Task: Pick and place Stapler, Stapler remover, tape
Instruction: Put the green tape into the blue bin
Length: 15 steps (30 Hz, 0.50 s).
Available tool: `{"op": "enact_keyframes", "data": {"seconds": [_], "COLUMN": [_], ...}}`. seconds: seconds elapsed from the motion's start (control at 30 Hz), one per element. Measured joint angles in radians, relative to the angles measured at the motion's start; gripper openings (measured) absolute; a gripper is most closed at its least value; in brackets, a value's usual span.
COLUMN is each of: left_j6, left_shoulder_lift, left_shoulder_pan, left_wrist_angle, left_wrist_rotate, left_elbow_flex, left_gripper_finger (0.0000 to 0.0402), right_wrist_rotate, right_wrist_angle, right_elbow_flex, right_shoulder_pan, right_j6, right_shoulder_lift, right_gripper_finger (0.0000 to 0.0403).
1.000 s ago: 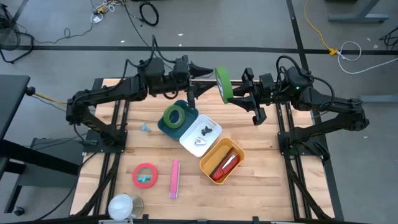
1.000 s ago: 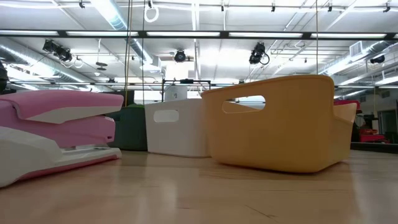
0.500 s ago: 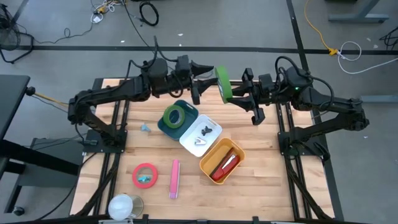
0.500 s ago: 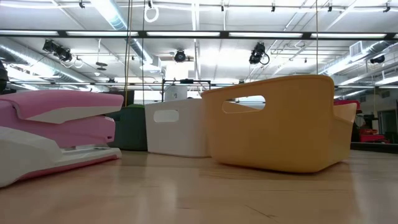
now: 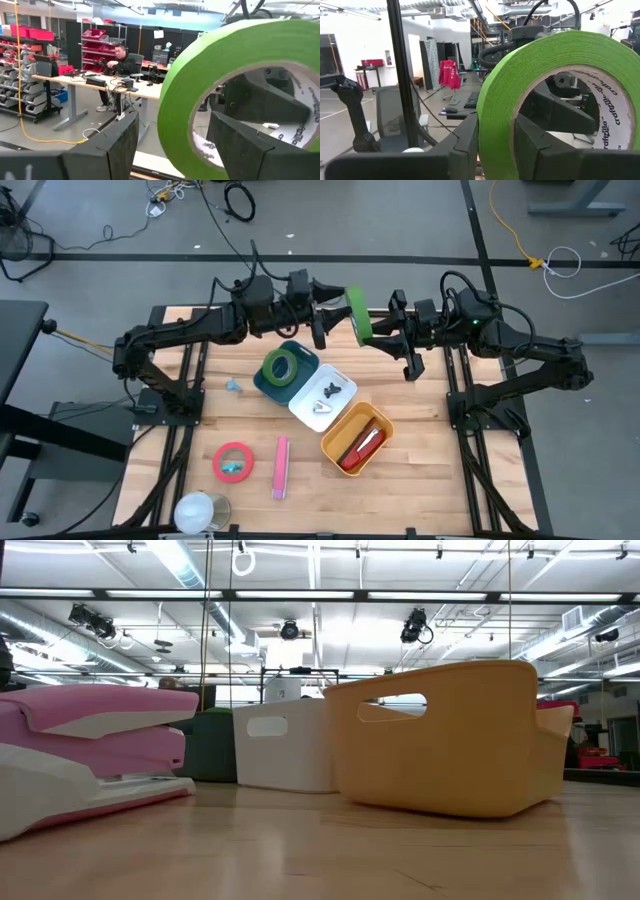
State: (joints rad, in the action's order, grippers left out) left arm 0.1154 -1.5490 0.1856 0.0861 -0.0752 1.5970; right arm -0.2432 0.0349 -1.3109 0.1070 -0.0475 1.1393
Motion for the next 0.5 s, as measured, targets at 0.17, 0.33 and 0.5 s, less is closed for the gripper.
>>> {"op": "enact_keyframes", "data": {"seconds": [0.17, 0.33, 0.5], "left_j6": [0.003, 0.005, 0.004], "left_shoulder_lift": [0.0, 0.0, 0.0], "left_shoulder_pan": [0.0, 0.0, 0.0], "left_wrist_angle": [0.015, 0.012, 0.012], "left_wrist_rotate": [0.0, 0.001, 0.001], "left_elbow_flex": [0.0, 0.0, 0.0], "left_gripper_finger": [0.0247, 0.0231, 0.0185], "right_wrist_rotate": [0.0, 0.0, 0.0], "right_wrist_angle": [0.015, 0.02, 0.02], "right_elbow_flex": [0.0, 0.0, 0.0], "right_shoulder_pan": [0.0, 0.0, 0.0], "right_j6": [0.003, 0.003, 0.004], "right_shoulder_lift": [0.0, 0.0, 0.0], "right_gripper_finger": [0.0089, 0.0089, 0.0089]}}
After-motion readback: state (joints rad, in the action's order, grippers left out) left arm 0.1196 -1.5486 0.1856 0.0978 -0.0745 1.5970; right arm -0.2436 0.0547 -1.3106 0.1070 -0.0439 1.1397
